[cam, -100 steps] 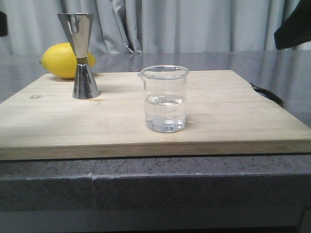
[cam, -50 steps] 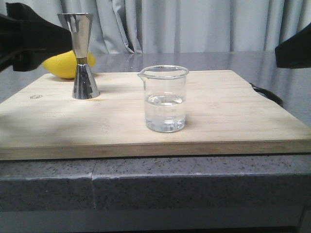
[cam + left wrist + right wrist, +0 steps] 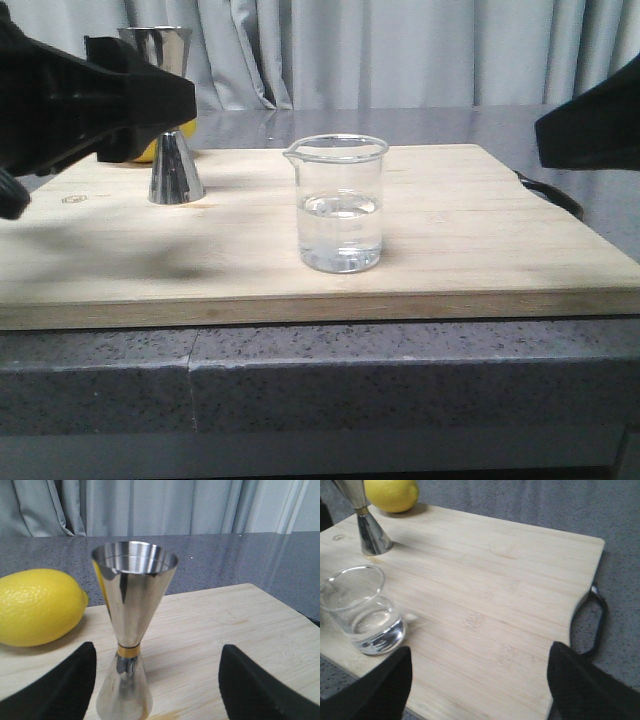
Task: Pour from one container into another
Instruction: 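Reach the left gripper to the steel jigger and grasp its waist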
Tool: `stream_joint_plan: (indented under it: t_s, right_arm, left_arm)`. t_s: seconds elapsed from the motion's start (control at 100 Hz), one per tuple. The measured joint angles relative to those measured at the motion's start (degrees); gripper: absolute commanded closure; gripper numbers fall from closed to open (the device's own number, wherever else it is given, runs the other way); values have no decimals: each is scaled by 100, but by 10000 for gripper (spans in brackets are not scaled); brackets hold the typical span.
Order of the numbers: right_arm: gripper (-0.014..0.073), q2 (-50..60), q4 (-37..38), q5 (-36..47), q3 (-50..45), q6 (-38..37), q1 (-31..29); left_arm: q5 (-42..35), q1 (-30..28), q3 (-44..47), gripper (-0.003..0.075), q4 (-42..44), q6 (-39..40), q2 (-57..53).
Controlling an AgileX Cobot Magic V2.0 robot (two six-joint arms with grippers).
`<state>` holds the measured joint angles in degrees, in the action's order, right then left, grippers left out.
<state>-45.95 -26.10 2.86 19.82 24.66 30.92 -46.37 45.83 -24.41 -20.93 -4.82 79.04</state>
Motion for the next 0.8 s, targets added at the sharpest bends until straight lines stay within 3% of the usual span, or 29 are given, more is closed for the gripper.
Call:
stream_joint_plan:
  t_s: [0.25, 0.52, 0.8]
  right_arm:
    - [90, 0, 0, -3, 0, 0, 117]
    - [91, 0, 0, -3, 0, 0, 117]
    - [91, 0, 0, -3, 0, 0, 117]
  left_arm:
    - [-16, -280, -207, 250, 96, 50, 166]
    - [-26, -698, -324, 250, 844, 686, 395]
    - [8, -753, -466, 265, 1239, 891, 690]
